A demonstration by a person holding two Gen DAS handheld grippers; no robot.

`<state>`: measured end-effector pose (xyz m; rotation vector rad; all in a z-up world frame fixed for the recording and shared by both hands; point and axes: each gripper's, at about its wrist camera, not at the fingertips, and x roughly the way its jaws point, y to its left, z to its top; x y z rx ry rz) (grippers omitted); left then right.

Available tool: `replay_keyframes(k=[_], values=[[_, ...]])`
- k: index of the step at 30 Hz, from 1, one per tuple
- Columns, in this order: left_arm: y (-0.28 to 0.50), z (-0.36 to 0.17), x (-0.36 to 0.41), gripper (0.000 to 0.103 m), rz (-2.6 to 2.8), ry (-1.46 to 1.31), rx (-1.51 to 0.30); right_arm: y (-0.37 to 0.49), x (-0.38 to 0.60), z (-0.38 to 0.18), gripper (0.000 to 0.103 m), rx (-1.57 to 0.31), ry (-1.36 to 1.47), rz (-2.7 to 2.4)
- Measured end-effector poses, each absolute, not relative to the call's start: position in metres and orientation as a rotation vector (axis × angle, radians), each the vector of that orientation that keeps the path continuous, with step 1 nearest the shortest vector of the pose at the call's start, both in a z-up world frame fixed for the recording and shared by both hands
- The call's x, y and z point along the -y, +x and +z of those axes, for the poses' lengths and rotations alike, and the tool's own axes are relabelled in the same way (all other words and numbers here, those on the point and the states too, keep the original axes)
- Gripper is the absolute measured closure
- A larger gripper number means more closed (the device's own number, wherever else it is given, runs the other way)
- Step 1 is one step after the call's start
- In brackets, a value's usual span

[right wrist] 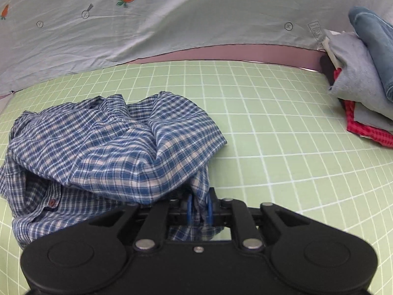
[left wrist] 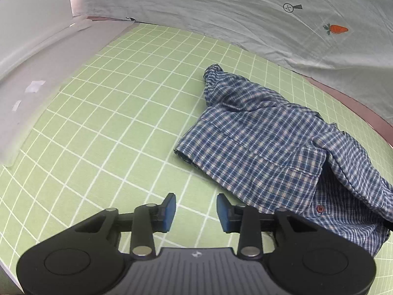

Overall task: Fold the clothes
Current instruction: 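Carry the shirt onto the open grid and open both grippers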

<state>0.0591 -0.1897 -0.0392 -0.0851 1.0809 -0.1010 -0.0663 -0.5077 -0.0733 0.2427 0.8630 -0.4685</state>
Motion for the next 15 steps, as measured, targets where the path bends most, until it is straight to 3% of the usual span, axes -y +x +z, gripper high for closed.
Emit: replay_keyframes(k=[1,2,7,10,13,15], values=[[0.059,-0.038,0.193,0.047,-0.091,-0.086,-1.080,-0.076,0.516,-0.069,0.056,-0.847,0.266,-0.474],[0.061,-0.038,0.195,0.043,-0.082,-0.090,-1.082,-0.085,0.524,-0.065,0.049,-0.831,0.290,-0.480],[0.074,-0.045,0.207,0.038,-0.066,-0.144,-1.117,-0.107,0.556,-0.063,0.043,-0.762,0.460,-0.593],[0.079,-0.053,0.217,0.027,-0.089,-0.143,-1.127,-0.090,0.568,-0.066,0.041,-0.753,0.486,-0.589],[0.091,-0.064,0.226,0.019,-0.117,-0.119,-1.138,-0.065,0.576,-0.069,0.028,-0.745,0.497,-0.563],[0.102,-0.072,0.231,0.019,-0.133,-0.123,-1.158,-0.042,0.581,-0.070,0.025,-0.749,0.514,-0.531]])
